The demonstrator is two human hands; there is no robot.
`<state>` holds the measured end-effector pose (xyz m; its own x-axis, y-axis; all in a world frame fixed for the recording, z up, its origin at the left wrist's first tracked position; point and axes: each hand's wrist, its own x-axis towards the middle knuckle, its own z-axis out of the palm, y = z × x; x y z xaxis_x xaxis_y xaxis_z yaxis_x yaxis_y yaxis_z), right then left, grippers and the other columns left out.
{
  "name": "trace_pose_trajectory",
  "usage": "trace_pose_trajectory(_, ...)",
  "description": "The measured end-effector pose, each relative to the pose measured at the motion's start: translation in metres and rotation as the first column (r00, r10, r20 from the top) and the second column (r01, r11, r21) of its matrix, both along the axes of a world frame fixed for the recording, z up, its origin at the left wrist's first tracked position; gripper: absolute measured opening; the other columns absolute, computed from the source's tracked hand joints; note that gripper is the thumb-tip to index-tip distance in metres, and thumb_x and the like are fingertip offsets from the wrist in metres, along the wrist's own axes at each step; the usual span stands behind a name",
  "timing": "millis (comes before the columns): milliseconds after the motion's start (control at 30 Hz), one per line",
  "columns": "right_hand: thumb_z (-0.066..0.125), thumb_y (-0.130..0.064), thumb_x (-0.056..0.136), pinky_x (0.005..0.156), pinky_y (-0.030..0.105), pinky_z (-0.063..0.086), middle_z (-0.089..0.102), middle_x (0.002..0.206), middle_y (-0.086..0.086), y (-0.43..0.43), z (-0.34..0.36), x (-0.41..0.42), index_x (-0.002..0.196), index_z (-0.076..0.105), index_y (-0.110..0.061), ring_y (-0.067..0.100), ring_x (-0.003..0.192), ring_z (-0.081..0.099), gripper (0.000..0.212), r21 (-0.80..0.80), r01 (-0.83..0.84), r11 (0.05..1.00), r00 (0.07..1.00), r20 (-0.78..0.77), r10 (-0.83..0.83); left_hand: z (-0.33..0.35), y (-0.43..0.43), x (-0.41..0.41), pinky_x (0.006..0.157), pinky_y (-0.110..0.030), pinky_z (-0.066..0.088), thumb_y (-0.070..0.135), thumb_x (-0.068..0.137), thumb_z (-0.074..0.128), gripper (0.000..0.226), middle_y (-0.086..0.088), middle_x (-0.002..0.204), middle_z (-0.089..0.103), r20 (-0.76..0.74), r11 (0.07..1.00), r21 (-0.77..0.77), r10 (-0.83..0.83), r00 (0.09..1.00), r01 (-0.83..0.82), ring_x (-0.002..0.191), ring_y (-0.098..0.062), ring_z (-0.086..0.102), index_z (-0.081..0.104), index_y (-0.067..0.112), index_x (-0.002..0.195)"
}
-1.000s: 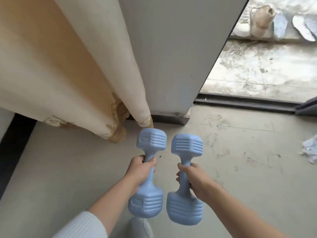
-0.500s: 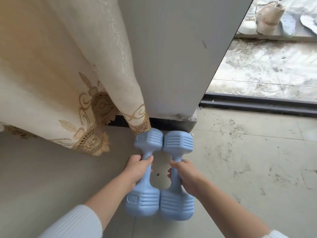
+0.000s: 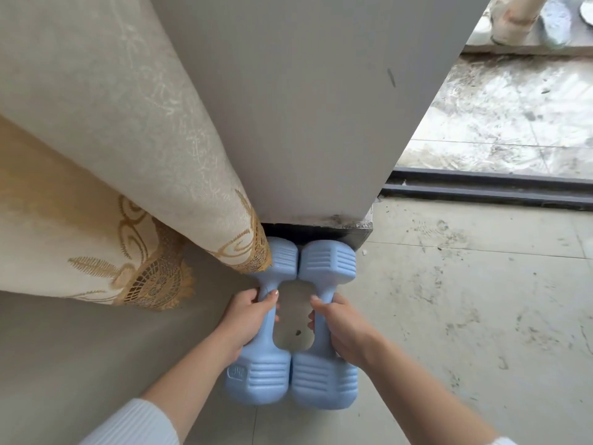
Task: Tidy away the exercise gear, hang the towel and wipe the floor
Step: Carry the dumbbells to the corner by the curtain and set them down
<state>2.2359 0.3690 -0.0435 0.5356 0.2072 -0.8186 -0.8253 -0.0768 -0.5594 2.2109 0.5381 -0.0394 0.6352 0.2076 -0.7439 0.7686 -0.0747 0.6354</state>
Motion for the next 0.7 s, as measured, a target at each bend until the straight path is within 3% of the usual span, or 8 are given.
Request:
trace_pose_trajectory(300,0.051,-0.025,0.099,0.066,0.026,0.046,0.05,0.083,0.005,0.032,-0.008,0.002,0.101,0.048,-0.011,0.017,0.072,0.052,0.014,0.115,-0.05,0.992,0.998,-0.031,0.054,0.001,0.039,-0.01,0.085,-0.035,0.052,0.03,0.096,0.054,0.014,-0.004,0.103,0.07,0.019,0.999,0.002,0.047,0.999,-0.047,0.091,-0.018,0.07,0.063,0.02,0.101)
trace_pose_trajectory(433,0.048,-0.036,0.099,0.071,0.025,0.045,0.061,0.099,0.002,0.032,-0.007,0.003,0.115,0.048,-0.012,0.013,0.087,0.058,0.029,-0.054,-0.206,0.977,0.977,0.035,0.208,0.005,0.036,-0.01,0.081,-0.031,0.05,0.031,0.097,0.054,0.013,-0.005,0.106,0.069,0.025,0.999,0.04,0.029,0.999,-0.03,0.093,-0.02,0.069,0.062,0.022,0.095)
trace_pose_trajectory(533,0.046,-0.038,0.099,0.069,0.025,0.043,0.062,0.102,0.007,0.027,-0.009,0.003,0.115,0.046,-0.008,0.014,0.084,0.057,0.033,-0.193,-0.277,0.941,0.947,0.112,0.301,0.006,0.032,-0.01,0.081,-0.032,0.05,0.032,0.097,0.053,0.014,-0.007,0.105,0.068,0.029,0.995,0.1,0.006,1.0,-0.009,0.088,-0.02,0.069,0.061,0.021,0.093)
trace_pose_trajectory(700,0.046,-0.04,0.098,0.087,0.042,0.05,0.061,0.092,0.008,0.018,-0.015,0.001,0.105,0.047,-0.008,0.024,0.086,0.061,0.033,-0.309,-0.283,0.908,0.914,0.202,0.353,0.002,0.03,-0.01,0.079,-0.037,0.053,0.031,0.095,0.056,0.016,-0.008,0.098,0.07,0.037,0.992,0.128,-0.022,0.999,0.017,0.086,-0.025,0.071,0.062,0.016,0.094)
